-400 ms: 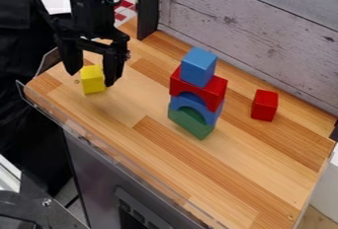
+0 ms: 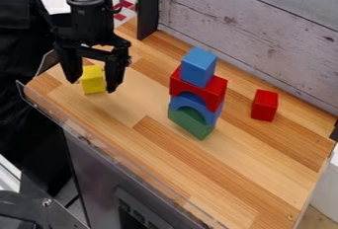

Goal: Put the yellow block on top of the blue block

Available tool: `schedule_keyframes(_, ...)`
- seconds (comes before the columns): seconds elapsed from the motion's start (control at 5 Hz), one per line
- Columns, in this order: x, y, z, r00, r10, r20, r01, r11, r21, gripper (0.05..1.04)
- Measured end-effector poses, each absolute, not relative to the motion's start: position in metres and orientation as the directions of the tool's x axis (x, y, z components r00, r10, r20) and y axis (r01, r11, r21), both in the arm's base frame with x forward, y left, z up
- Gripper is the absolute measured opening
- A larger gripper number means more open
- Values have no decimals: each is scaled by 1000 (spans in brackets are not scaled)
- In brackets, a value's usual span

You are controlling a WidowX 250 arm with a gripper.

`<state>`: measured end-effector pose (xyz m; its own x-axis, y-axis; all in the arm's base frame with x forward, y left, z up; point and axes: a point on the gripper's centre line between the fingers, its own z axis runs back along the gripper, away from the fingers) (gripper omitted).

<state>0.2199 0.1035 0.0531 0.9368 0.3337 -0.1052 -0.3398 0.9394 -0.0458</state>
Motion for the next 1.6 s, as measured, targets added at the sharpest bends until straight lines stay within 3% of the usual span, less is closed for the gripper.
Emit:
schedule_keyframes(0.6, 223, 116, 60, 844, 531, -72, -534, 845, -34, 999)
schedule_keyframes(0.8, 229, 119, 58, 801, 596, -66, -599, 798, -61, 999)
schedule_keyframes(1.0, 236, 127, 53, 746, 663, -59, -665, 738, -112, 999)
schedule_keyframes(1.6, 244, 146, 34, 704, 703, -99, -710, 697, -99, 999)
